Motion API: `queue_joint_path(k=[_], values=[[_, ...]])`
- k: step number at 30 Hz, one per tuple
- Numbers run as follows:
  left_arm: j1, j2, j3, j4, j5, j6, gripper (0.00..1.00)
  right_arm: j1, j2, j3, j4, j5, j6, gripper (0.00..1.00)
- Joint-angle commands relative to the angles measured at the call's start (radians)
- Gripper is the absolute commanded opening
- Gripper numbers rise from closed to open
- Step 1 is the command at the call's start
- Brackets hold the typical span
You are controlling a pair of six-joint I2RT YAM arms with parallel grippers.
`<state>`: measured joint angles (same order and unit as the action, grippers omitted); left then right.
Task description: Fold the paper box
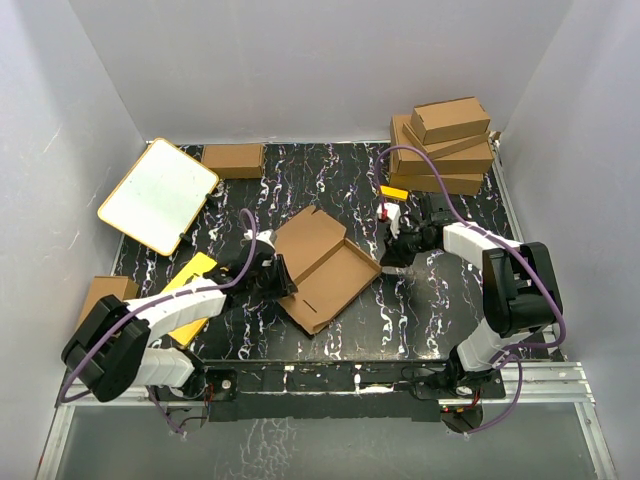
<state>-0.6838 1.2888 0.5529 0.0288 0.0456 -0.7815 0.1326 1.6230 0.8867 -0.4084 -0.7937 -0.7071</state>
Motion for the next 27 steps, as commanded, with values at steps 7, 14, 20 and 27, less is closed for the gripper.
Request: queue_joint_path(k=[7,14,20,27], values=[[-0.005,0.072,0.105,-0.008,-0.006,0.065,0.23,0.051,0.002,0.063,-0.214,-0.149,-0.293,0.12],[-0.005,0.118,0.156,-0.031,-0.010,0.101,0.24,0.056,0.015,0.085,-0.279,-0.127,-0.354,0.12],[-0.005,0.085,0.152,-0.055,-0.033,0.122,0.27,0.054,-0.027,0.083,-0.266,-0.095,-0.341,0.18],[-0.005,-0.019,0.112,-0.078,-0.041,0.102,0.31,0.034,-0.063,0.082,-0.258,-0.087,-0.323,0.24]])
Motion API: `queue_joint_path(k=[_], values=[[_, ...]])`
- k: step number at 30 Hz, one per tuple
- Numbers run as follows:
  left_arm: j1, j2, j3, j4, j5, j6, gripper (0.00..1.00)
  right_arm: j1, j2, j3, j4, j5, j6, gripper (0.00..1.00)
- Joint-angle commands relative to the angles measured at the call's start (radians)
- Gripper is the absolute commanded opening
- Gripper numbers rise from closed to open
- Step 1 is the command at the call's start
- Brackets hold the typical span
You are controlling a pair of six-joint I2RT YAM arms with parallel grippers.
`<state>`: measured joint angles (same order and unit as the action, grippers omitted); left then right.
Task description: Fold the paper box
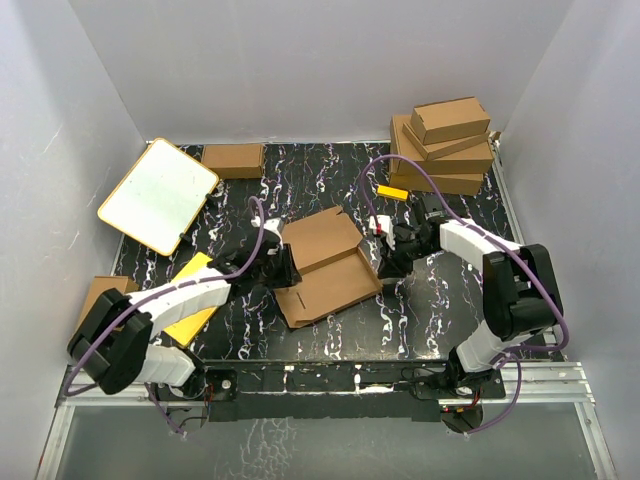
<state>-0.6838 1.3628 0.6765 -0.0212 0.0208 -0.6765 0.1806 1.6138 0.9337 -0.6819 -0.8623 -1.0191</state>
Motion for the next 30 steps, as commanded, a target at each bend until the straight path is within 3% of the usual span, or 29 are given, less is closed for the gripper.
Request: queue_joint_path(k=[1,14,21,30], values=[[-0.005,-0.113,-0.021,-0.029,-0.015,-0.009,0.31,-0.017,-0.057,0.035,0.018,-0.018,-0.008,0.24],[-0.004,-0.307,-0.081,-0.183,-0.057,-0.016,0.31,-0.029,-0.119,-0.006,0.090,-0.077,0.050,0.27],[-0.003,-0.361,-0.095,-0.274,-0.070,-0.052,0.34,-0.030,-0.136,-0.046,0.247,-0.135,0.262,0.32],[-0.003,-0.378,-0.192,-0.159,-0.020,-0.137,0.45,-0.039,-0.084,-0.066,0.412,-0.198,0.562,0.38]])
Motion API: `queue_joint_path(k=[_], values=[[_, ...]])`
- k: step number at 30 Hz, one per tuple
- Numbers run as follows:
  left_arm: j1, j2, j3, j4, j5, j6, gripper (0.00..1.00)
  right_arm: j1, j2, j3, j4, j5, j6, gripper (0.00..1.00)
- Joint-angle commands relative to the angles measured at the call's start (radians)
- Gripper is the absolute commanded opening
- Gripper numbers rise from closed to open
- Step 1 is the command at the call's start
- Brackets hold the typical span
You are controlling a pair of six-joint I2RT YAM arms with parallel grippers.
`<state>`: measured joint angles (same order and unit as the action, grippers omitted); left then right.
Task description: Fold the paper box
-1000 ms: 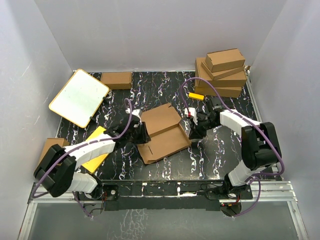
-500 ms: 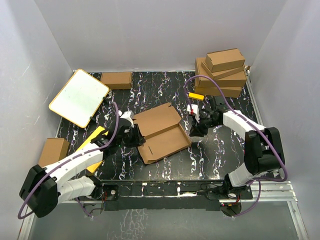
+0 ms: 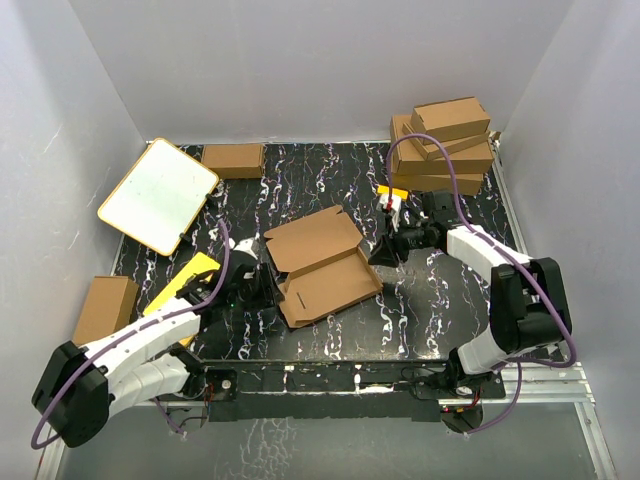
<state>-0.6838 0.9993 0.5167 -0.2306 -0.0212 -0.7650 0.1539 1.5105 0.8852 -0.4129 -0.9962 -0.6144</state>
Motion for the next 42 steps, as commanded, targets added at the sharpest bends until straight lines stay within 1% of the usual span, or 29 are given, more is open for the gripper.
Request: queue_joint_path(k=[1,4,10,19,23,27,33,42], values=[[-0.003,-0.010,-0.035,0.059,0.022,-0.053,0.46,-0.016,0.026,-0.018,0.155,-0.066,0.180,0.39],[-0.003,0.007,-0.044,0.093,0.028,-0.063,0.49,-0.025,0.054,-0.015,0.167,-0.073,0.219,0.39],[-0.002,0.064,-0.067,0.179,0.050,-0.088,0.49,-0.028,0.080,-0.012,0.175,-0.050,0.247,0.39],[0.000,0.111,-0.072,0.197,0.043,-0.095,0.43,-0.027,0.110,-0.019,0.189,-0.043,0.287,0.38],[0.000,0.114,-0.078,0.210,0.043,-0.100,0.38,-0.027,0.132,-0.016,0.184,-0.066,0.303,0.38],[0.000,0.129,-0.082,0.220,0.044,-0.102,0.35,-0.027,0.152,-0.011,0.172,-0.044,0.309,0.38],[0.000,0.139,-0.077,0.202,0.031,-0.093,0.35,-0.026,0.177,0.007,0.144,-0.011,0.309,0.36],[0.000,0.103,-0.028,0.102,0.016,-0.075,0.40,-0.027,0.174,0.010,0.137,-0.002,0.306,0.36]])
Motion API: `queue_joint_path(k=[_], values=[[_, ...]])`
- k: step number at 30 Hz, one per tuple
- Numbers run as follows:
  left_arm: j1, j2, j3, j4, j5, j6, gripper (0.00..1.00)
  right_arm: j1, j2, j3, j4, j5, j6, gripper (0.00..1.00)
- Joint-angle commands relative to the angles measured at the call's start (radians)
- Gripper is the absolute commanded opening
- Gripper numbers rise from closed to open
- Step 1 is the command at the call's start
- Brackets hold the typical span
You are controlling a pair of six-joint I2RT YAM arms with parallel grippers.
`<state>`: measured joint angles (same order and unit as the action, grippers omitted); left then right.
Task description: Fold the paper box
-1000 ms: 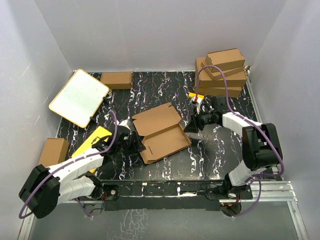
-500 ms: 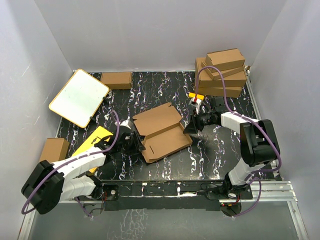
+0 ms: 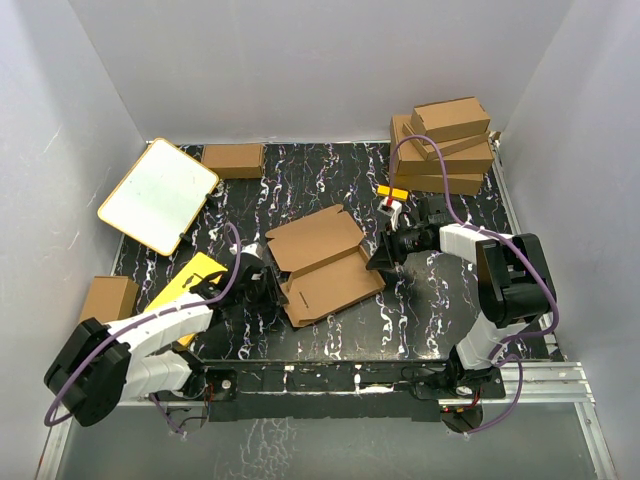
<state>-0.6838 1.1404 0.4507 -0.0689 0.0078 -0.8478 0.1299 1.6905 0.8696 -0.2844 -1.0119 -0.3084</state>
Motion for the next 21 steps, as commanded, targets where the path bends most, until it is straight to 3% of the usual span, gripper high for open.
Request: queue_joint_path(k=[1,15,21], values=[[0.000,-0.044,0.034,-0.056,-0.007,-0.001,0.40,-0.003,-0.006,0.026,0.008,0.013,0.000,0.35],[0.000,0.040,-0.018,0.083,0.029,-0.091,0.37,-0.003,-0.002,0.023,0.007,0.018,0.000,0.34],[0.000,0.038,-0.016,0.087,0.009,-0.084,0.22,-0.003,0.004,0.023,0.001,0.008,-0.002,0.31]])
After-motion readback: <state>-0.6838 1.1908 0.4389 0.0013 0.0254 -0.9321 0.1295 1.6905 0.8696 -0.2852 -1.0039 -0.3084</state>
